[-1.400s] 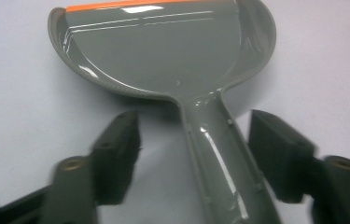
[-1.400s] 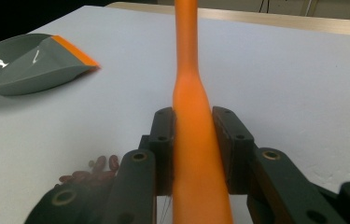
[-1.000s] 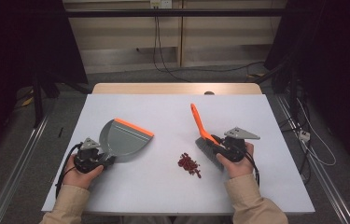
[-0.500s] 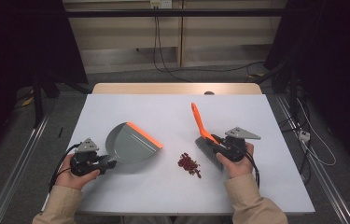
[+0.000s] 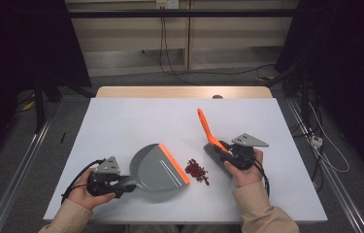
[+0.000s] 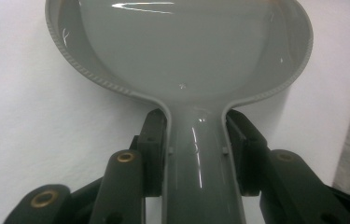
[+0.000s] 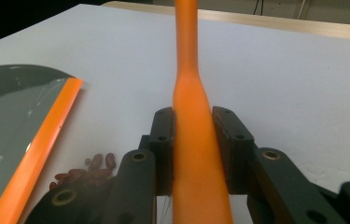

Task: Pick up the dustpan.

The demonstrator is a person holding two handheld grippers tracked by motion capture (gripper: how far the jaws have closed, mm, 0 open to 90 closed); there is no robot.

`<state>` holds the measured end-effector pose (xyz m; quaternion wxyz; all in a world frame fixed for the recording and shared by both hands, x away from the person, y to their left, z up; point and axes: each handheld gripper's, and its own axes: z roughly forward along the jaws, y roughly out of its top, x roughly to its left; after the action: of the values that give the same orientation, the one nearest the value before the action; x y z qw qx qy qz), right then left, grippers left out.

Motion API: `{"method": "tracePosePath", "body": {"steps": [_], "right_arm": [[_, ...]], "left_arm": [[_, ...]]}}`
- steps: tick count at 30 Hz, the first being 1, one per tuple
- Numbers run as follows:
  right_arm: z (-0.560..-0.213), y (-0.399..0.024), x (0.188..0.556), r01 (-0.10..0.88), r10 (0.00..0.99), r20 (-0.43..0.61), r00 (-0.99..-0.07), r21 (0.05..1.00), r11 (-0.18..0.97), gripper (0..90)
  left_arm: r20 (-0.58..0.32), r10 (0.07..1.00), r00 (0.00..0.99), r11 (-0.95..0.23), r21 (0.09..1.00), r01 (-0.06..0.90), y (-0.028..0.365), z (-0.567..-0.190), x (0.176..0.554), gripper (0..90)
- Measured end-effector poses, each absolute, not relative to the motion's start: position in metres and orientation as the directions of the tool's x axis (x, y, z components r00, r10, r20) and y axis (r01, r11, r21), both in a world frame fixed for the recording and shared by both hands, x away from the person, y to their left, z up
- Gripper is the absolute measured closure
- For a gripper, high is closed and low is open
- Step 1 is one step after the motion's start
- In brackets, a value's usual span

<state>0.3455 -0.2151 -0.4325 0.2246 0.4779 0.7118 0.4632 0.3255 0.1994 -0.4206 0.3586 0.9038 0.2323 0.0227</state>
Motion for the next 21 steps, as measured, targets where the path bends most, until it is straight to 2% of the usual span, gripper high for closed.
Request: {"method": "tracePosePath", "body": {"steps": [14, 21], "right_arm": [[-0.426, -0.210, 0.345, 0.481, 0.882, 0.086, -0.462, 0.860, 0.168, 67.9], [-0.422, -0.209, 0.342, 0.479, 0.880, 0.034, -0.474, 0.848, 0.226, 69.2]], "left_arm": [[-0.160, 0.356, 0.921, -0.665, 0.649, 0.370, 0.186, -0.425, 0.322, 62.8], [-0.170, 0.320, 0.932, -0.676, 0.649, 0.350, 0.181, -0.426, 0.317, 62.8]]}}
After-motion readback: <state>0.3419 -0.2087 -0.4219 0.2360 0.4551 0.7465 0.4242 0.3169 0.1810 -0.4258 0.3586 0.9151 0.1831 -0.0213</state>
